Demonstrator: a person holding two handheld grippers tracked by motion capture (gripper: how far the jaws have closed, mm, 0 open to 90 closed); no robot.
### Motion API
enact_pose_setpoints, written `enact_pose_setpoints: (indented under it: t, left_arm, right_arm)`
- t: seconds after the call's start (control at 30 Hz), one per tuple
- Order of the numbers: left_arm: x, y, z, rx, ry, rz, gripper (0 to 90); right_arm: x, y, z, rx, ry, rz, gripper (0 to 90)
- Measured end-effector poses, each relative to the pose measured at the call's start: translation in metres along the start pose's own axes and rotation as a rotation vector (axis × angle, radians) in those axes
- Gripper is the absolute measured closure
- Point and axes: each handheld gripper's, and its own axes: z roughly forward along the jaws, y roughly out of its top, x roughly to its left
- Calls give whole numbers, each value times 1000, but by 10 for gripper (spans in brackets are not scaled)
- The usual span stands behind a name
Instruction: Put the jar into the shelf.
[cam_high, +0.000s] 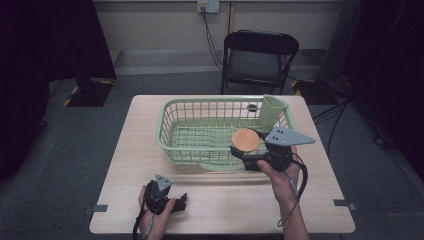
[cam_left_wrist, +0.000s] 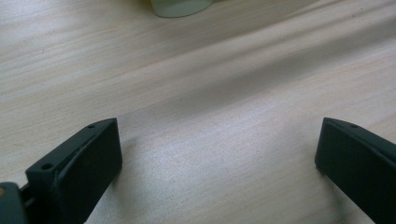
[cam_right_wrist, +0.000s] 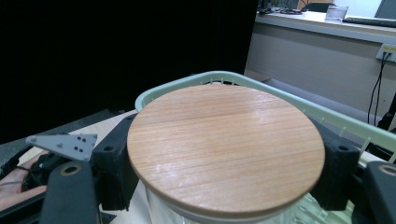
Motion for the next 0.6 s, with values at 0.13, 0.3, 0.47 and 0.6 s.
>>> enact_pose_setpoints:
  t: [0.13,0.3,0.47,0.6]
  left_arm:
    - [0,0,0,0,0,0,4]
    - [0,0,0,0,0,0,4]
    - [0,0,0,0,0,0,4]
    - [0,0,0,1,0,0,4]
  right_arm:
    - [0,11,4,11,-13,-14,243]
    - [-5,22,17,31,-20,-30,243]
    - [-13,29,32,36,-16,-19,243]
    - [-21,35,45,46,-9,-14,243]
